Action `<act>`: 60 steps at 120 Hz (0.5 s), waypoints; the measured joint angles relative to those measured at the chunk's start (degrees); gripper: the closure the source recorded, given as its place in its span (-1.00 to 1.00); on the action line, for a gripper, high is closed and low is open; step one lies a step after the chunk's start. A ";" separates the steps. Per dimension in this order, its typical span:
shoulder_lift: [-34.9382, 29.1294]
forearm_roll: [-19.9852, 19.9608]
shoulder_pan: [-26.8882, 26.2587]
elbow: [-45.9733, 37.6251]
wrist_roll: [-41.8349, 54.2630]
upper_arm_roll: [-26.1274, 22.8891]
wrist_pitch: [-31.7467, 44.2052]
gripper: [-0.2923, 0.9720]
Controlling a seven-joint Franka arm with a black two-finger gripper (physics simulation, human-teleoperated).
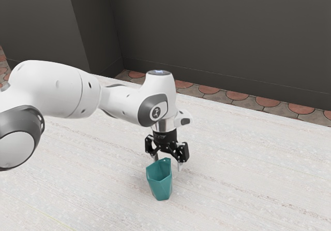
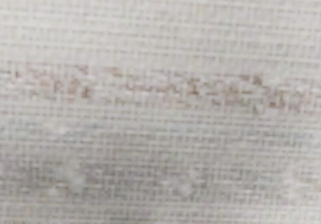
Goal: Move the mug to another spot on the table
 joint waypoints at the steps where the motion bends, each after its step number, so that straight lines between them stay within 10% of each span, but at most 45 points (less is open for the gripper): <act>1: 0.00 0.00 0.00 -0.01 0.00 0.00 0.00 -0.50; 60: -0.05 -0.08 0.01 -0.47 -0.10 0.00 -0.01 0.00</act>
